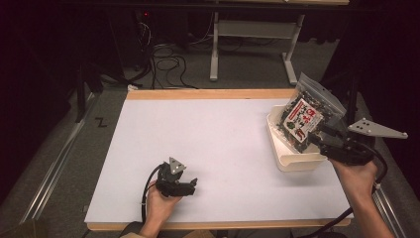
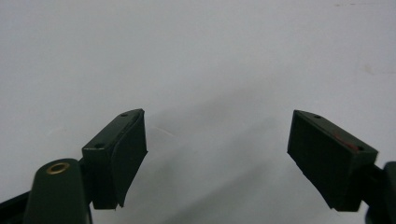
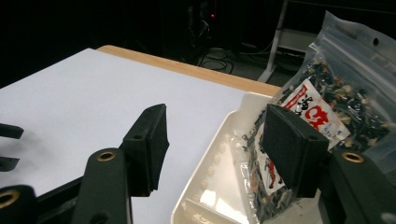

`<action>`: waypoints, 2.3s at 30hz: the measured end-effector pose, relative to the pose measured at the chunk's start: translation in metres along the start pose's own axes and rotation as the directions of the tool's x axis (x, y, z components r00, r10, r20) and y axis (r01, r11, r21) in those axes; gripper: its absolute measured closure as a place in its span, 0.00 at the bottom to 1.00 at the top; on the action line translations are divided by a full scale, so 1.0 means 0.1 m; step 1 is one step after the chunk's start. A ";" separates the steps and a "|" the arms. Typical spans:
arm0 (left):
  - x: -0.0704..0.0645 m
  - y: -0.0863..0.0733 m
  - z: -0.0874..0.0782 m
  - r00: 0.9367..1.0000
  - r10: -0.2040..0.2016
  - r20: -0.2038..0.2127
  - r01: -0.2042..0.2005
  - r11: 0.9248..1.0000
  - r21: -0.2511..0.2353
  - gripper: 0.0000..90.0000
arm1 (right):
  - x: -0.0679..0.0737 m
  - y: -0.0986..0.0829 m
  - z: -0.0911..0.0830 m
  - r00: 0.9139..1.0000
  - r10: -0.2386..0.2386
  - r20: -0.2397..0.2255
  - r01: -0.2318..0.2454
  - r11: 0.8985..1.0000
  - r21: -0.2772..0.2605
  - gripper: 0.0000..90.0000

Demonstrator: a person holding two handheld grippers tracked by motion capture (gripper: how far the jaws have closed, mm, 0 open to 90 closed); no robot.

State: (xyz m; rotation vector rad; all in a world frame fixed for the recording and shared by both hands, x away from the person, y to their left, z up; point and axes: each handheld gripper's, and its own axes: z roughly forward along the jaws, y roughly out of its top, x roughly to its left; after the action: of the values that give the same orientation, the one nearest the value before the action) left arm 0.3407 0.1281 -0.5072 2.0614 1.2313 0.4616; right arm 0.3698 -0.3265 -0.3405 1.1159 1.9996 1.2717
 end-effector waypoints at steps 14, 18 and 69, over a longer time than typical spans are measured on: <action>0.01 0.01 0.01 1.000 -0.001 0.007 0.001 1.000 -0.002 0.22 | 0.18 -0.06 0.04 0.998 0.006 -0.062 -0.006 1.000 0.003 0.47; 0.01 0.01 0.02 1.000 -0.002 0.007 0.002 1.000 -0.002 0.22 | 0.24 -0.08 0.04 0.997 0.001 -0.081 -0.001 1.000 0.003 0.47; 0.00 0.00 -0.03 1.000 0.006 0.007 -0.006 1.000 -0.021 0.22 | 0.89 -0.46 0.56 0.974 -0.064 -0.217 0.082 0.994 0.072 0.56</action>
State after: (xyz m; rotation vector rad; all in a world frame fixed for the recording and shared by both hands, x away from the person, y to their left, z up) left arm 0.3392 0.1294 -0.5052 2.0482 1.2112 0.4675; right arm 0.3488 -0.2344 -0.4050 0.9654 2.2465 1.3327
